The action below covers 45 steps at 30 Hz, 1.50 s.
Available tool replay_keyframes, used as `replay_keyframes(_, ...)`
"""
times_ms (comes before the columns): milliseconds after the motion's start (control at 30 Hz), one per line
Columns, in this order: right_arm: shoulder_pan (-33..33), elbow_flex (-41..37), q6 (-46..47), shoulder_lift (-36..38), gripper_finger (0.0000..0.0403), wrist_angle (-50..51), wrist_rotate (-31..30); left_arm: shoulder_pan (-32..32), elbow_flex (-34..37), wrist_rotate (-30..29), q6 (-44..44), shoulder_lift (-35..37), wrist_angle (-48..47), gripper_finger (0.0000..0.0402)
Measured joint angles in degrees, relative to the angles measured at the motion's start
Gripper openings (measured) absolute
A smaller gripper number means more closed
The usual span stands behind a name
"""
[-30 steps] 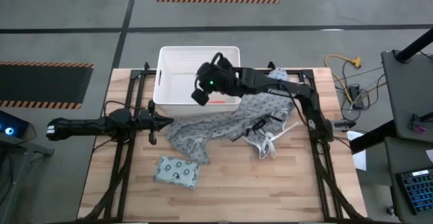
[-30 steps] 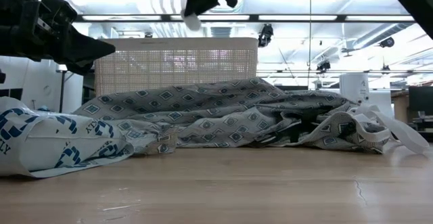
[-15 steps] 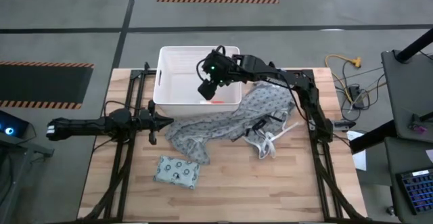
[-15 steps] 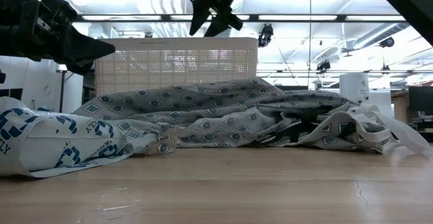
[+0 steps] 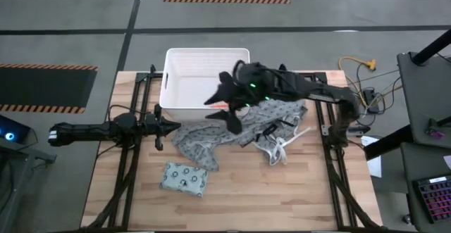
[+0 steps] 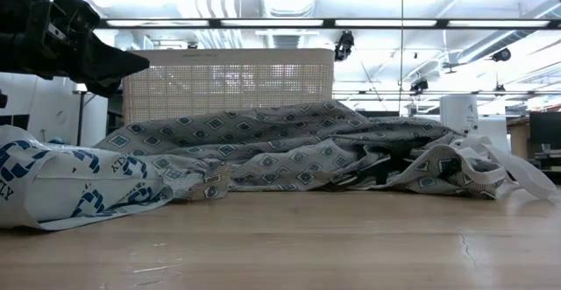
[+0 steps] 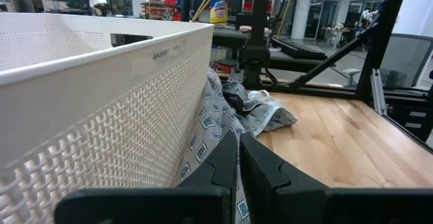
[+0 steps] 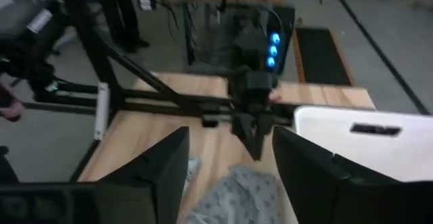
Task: Pick & place medical supplies in basket/bin
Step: Put the mailer bag into the white bin
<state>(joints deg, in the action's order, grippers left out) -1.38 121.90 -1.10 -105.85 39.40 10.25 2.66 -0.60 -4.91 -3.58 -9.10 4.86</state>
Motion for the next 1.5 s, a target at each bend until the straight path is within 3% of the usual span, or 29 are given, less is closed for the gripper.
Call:
replay_keyframes(333, 3.3, -46.5, 11.4, 24.7, 0.0143, -30.2, -3.9, 0.0, 0.0, 0.0, 0.0, 0.0, 0.0, 0.0000)
replay_keyframes(533, 6.5, -68.6, 17.2, 44.8, 0.0120, -33.7, -18.9, 0.0, 0.0, 0.0, 0.0, 0.0, 0.0, 0.0000)
replay_keyframes(633, 7.7, -77.4, 17.9, 55.6, 0.0112, -36.2, -21.9, 0.0, 0.0, 0.0, 0.0, 0.0, 0.0, 0.0000)
replay_keyframes(800, 8.1, -89.6, 18.4, 70.7, 0.0098, -38.6, -20.9, 0.0, 0.0, 0.0, 0.0, 0.0, 0.0, 0.0000)
replay_keyframes(1033, 8.2, -105.5, 8.6, 85.5, 0.0068, -57.4, -20.5, 0.0, 0.0, 0.0, 0.0, 0.0, 0.0, 0.0000)
replay_keyframes(1167, 8.1, -111.9, 4.6, 90.0, 0.0051, -57.8, -25.4, 0.0, 0.0, 0.0, -0.2, 0.0, 0.0, 0.0000)
replay_keyframes(1333, 8.2, -116.9, 6.9, 92.3, 0.0039, -58.4, -23.8, 0.0, 0.0, 0.0, -0.6, 0.0, 0.0, 0.0000)
replay_keyframes(1500, 8.1, -121.5, 6.9, 93.4, 0.0033, -62.4, -24.4, 0.0, -0.1, 0.4, -7.6, -0.1, 0.0, 0.0010)
